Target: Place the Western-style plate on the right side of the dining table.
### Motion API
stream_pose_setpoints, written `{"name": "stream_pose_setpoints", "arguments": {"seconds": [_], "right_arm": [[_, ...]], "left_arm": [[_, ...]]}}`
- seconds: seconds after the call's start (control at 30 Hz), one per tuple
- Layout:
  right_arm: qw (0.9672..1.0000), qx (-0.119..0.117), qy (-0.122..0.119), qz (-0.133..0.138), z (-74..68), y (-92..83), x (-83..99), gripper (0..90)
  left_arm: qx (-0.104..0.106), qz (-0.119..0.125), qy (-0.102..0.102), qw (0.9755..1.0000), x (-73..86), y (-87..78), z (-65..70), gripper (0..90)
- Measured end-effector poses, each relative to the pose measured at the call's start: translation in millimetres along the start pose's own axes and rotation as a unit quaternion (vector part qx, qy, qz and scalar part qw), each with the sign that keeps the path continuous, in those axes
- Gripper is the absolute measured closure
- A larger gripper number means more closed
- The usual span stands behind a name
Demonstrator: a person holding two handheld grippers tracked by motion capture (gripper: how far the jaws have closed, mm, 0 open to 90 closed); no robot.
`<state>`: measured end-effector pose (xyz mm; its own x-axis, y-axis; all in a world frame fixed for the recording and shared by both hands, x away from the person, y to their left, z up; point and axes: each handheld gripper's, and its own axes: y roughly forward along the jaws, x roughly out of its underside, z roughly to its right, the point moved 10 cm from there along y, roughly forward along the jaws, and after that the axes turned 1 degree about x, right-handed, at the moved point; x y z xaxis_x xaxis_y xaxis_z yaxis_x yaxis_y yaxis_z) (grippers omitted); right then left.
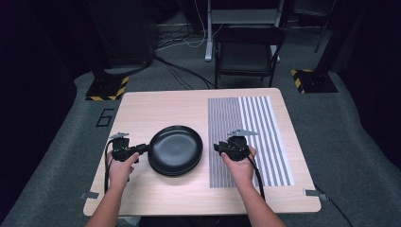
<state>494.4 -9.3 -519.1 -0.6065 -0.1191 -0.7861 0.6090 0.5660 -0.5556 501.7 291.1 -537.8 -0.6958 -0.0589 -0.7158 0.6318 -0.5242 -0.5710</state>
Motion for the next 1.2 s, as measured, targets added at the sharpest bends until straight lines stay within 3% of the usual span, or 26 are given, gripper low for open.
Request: {"name": "stream_pose_setpoints", "arguments": {"seconds": [0.27, 0.47, 0.57, 0.7, 0.73, 0.83, 1.2], "right_arm": [[0.9998, 0.008, 0.018, -0.005, -0.2, 8.7, 2.1, 64.9], [0.9995, 0.003, 0.030, -0.003, -2.0, 13.2, 2.3, 61.4], [0.9993, -0.003, 0.036, -0.005, -4.6, 15.7, 3.2, 63.1], [0.9994, -0.009, 0.035, -0.004, -7.6, 19.5, 3.4, 68.0], [0.9993, -0.013, 0.036, -0.006, -10.5, 21.1, 3.4, 68.3], [0.9993, -0.014, 0.035, -0.006, -11.8, 22.9, 3.3, 68.1], [0.9952, -0.039, 0.089, -0.011, -17.0, 39.2, 5.3, 67.0]], "left_arm": [[0.007, -0.013, -0.012, 0.9998, 4.6, 3.2, -0.2, 68.0], [0.005, -0.017, -0.003, 0.9998, 6.2, 3.9, 1.1, 70.9], [0.005, -0.026, -0.003, 0.9997, 8.3, 4.1, -0.5, 72.3], [0.006, -0.018, -0.017, 0.9997, 9.9, 6.6, -2.4, 74.5], [0.016, -0.016, -0.023, 0.9995, 9.9, 6.0, -3.5, 75.3], [0.020, -0.014, -0.024, 0.9994, 10.5, 5.8, -4.1, 76.1], [0.016, -0.005, -0.033, 0.9993, 10.6, 6.1, -6.1, 80.4]]}}
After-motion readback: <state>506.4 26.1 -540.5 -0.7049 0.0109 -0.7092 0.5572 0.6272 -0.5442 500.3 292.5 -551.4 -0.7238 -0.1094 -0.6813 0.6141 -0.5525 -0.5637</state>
